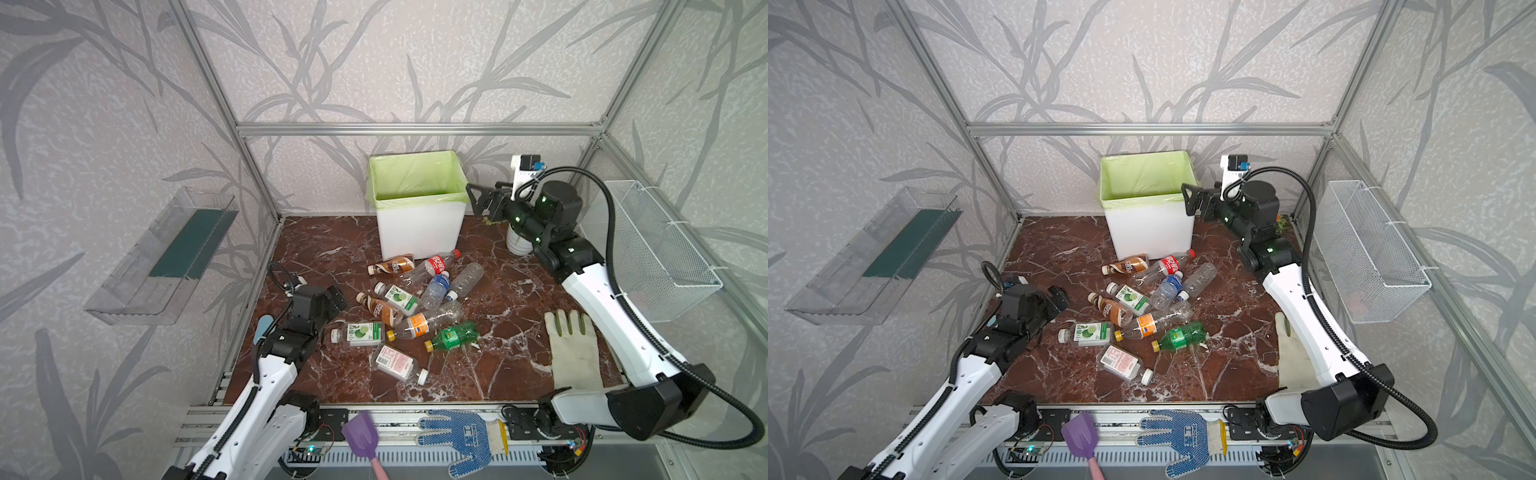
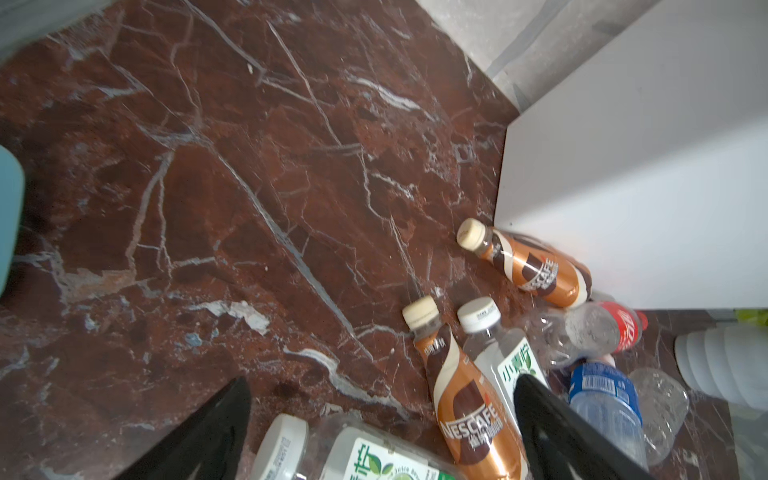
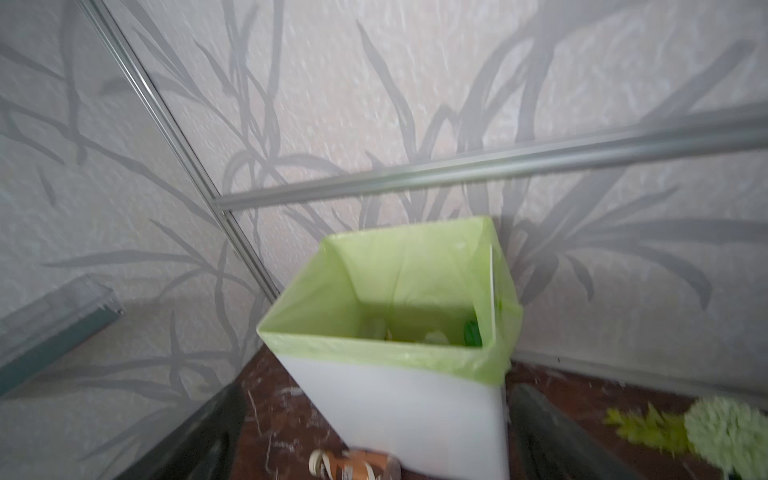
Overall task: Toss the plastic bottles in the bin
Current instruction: 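Reach the right gripper across the pile and grasp a red-labelled clear bottle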
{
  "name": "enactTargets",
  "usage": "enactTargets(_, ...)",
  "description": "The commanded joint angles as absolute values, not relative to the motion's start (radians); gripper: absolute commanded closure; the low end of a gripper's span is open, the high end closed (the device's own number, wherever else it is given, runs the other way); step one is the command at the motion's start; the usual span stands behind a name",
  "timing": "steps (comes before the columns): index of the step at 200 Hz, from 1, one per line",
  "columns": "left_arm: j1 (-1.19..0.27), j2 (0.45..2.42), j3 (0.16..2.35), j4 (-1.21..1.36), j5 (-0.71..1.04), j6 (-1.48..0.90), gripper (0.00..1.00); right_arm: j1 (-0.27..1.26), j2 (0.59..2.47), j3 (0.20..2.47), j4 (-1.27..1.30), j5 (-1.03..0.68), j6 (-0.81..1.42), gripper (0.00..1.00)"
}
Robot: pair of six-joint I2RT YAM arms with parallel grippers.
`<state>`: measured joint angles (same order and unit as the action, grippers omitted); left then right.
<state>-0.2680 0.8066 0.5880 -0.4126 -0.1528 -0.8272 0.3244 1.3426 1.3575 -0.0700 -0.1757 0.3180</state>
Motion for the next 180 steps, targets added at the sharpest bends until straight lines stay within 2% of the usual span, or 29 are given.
enactTargets(1, -0.375, 0.811, 0.625, -0.449, -0.258, -0.769, 0.01, 0.32, 1.269, 1.187, -0.092, -0.169, 0.351, 0.01)
enactTargets(25, -0.527, 0.852, 0.666, -0.446, -0.334, -0.505, 0.02, 0.312, 1.19, 1.026, -0.114, -0.155, 0.345, 0.01)
enactTargets(42, -0.558, 0.91, 0.719, -0.556, -0.428, -0.51, 0.01, 0.332, 1.15, 0.964, -0.139, -0.178, 0.318, 0.01)
enactTargets(55, -0.557, 0.918, 0.718, -0.58, -0.511, -0.614, 0.01, 0.434, 1.151, 0.975, -0.208, -0.133, 0.24, 0.0)
enactTargets(69, -0.555, 0.888, 0.669, -0.475, -0.531, -0.604, 0.01, 0.601, 1.191, 1.024, -0.305, -0.014, 0.142, 0.0)
enactTargets(81, -0.552, 0.858, 0.637, -0.398, -0.548, -0.597, 0.01, 0.705, 1.245, 1.06, -0.356, 0.011, 0.127, 0.0)
enactTargets(104, -0.488, 0.845, 0.639, -0.385, -0.576, -0.625, 0.01, 0.899, 1.352, 1.097, -0.369, 0.025, 0.102, 0.04)
enactTargets(130, -0.337, 0.847, 0.654, -0.403, -0.475, -0.626, 0.01, 1.096, 1.516, 1.214, -0.483, 0.073, 0.028, 0.08)
enactTargets(152, -0.271, 0.848, 0.683, -0.424, -0.467, -0.577, 0.01, 1.189, 1.658, 1.326, -0.618, 0.108, -0.006, 0.13)
enactTargets(180, -0.241, 0.848, 0.7, -0.431, -0.471, -0.548, 0.01, 1.232, 1.808, 1.408, -0.72, 0.075, -0.006, 0.15)
